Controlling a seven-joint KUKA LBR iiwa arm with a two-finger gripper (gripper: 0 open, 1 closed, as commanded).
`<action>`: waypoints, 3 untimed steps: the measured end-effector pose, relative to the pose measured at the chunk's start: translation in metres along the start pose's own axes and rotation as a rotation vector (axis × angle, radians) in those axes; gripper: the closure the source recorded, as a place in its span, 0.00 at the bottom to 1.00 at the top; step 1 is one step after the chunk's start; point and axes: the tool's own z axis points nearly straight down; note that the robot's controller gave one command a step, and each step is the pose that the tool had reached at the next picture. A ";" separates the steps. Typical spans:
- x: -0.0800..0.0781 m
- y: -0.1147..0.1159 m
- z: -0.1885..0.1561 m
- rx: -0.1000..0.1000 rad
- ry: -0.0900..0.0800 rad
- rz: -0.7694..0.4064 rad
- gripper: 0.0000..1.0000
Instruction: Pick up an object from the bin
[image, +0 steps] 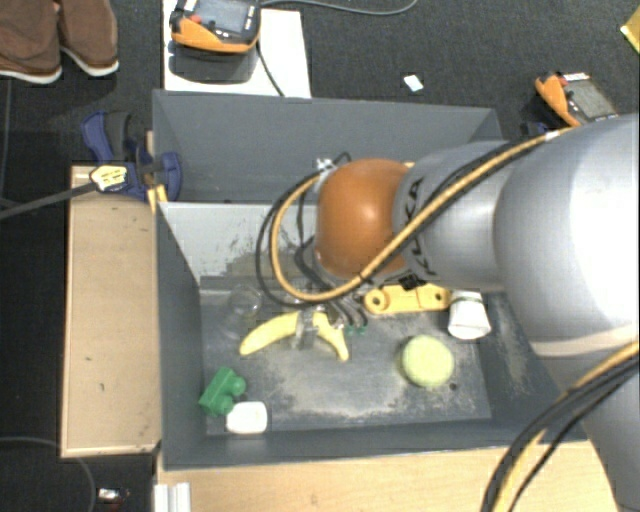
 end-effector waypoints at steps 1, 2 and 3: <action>0.000 0.000 -0.009 -0.001 -0.002 0.002 1.00; 0.000 0.000 -0.027 0.000 0.002 0.003 1.00; -0.001 0.000 -0.058 0.000 -0.001 0.003 1.00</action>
Offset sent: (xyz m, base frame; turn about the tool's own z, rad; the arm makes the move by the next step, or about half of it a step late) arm -0.0002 -0.0002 0.0586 0.0009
